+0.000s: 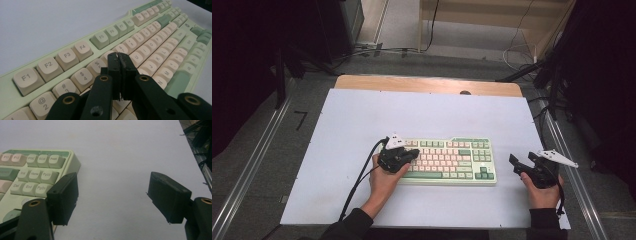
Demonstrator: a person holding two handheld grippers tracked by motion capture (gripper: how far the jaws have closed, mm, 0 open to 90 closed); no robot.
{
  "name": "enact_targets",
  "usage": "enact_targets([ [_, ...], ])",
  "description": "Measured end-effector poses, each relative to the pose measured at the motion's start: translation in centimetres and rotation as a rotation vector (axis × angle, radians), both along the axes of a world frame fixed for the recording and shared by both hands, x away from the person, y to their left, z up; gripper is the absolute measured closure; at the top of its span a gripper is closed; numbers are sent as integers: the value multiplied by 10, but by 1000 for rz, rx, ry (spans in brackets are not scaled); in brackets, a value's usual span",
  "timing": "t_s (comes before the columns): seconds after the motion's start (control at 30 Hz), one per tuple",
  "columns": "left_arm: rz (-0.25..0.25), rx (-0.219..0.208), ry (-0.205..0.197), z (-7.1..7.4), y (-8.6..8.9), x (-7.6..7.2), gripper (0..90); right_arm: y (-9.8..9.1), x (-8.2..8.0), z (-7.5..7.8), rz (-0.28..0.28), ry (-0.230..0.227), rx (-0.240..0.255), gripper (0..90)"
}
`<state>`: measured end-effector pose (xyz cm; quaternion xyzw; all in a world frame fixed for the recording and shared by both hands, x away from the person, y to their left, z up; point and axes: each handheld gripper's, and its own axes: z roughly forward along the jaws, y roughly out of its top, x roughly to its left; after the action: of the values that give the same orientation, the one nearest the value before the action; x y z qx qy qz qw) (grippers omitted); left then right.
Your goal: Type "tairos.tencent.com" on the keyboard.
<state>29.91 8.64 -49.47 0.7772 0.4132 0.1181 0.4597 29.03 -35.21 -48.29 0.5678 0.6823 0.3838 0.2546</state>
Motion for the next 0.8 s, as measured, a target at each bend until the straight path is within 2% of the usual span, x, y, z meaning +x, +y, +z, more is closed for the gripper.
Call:
enact_targets([
  [0.4, -10, 19, 25, 0, -4, 3, 900, 0, 0, 0, -1, 2, 3, 230],
  [0.47, -9, 37, 33, -1, -5, 3, 900, 0, 0, 0, -1, 2, 3, 231],
  [0.8, -10, 40, 44, 0, -6, 4, 900, 0, 0, -1, -1, 2, 1, 232],
])
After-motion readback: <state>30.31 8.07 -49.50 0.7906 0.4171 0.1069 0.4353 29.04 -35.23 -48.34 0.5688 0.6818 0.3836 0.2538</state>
